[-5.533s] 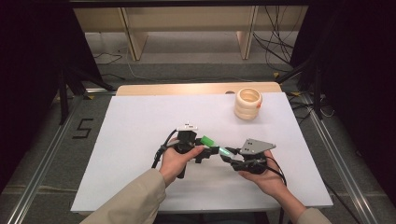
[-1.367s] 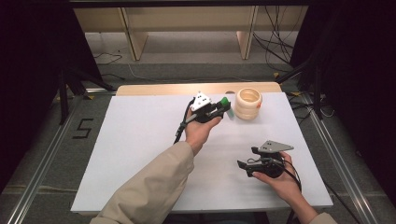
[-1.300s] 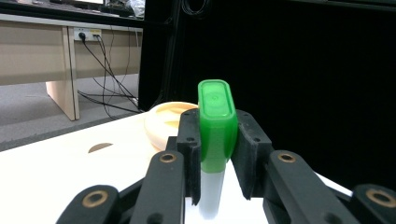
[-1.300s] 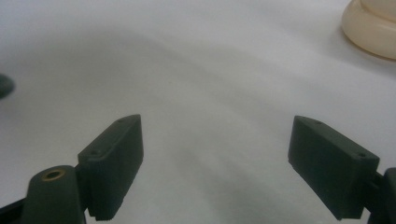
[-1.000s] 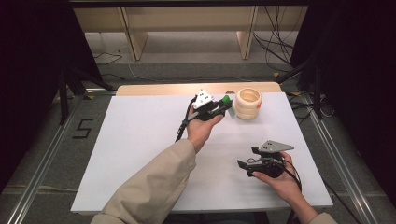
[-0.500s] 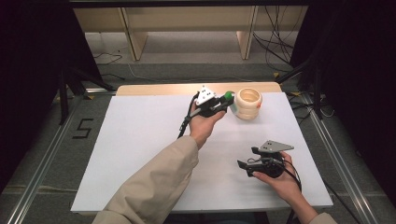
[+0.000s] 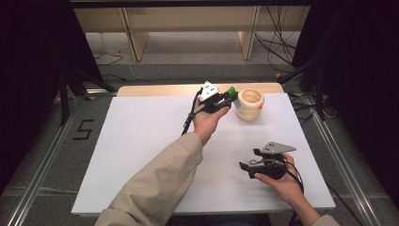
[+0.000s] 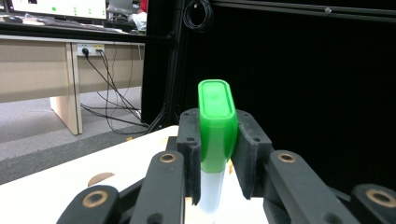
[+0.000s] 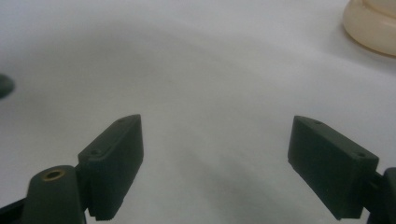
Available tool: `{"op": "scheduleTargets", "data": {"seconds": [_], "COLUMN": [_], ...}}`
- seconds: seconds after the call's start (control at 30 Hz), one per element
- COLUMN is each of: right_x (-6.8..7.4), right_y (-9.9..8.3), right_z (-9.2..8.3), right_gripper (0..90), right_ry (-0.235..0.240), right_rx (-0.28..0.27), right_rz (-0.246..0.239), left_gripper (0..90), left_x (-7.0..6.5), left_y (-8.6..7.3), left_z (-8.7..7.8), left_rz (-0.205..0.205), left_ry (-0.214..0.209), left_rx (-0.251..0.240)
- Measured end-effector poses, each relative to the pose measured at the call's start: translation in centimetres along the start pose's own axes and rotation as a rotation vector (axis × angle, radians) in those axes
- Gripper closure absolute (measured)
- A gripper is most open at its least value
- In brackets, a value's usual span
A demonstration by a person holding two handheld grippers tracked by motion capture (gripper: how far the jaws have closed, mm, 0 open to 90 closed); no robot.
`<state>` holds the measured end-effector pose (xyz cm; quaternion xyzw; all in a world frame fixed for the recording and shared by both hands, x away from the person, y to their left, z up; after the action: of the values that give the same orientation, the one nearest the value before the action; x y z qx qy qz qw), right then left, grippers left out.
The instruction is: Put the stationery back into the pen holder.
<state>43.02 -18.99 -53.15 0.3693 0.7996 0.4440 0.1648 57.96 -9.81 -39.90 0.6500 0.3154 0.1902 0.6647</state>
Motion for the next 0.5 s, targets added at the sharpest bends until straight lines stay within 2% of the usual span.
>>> {"op": "scheduleTargets", "data": {"seconds": [0.5], "right_x": [-0.1], "right_y": [-0.1], "right_z": [0.0], "right_gripper": [18.9], "right_ry": [0.000], "right_rx": [0.005], "right_rz": [0.001], "left_gripper": [74.1], "left_x": [-0.1], "left_y": [1.0], "left_z": [1.7], "left_rz": [0.022], "left_ry": [0.002], "left_rx": [-0.009]}}
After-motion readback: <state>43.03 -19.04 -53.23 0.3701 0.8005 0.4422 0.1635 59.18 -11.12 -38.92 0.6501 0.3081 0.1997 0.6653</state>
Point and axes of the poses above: each handheld gripper's, and its own axes: z roughly forward along the jaws, y roughly out of its top, x roughly to its left, the point moved 10 cm from there along z, roughly forward along the jaws, and after that the axes turned 2 degrees about -x, right-handed, at the moved point
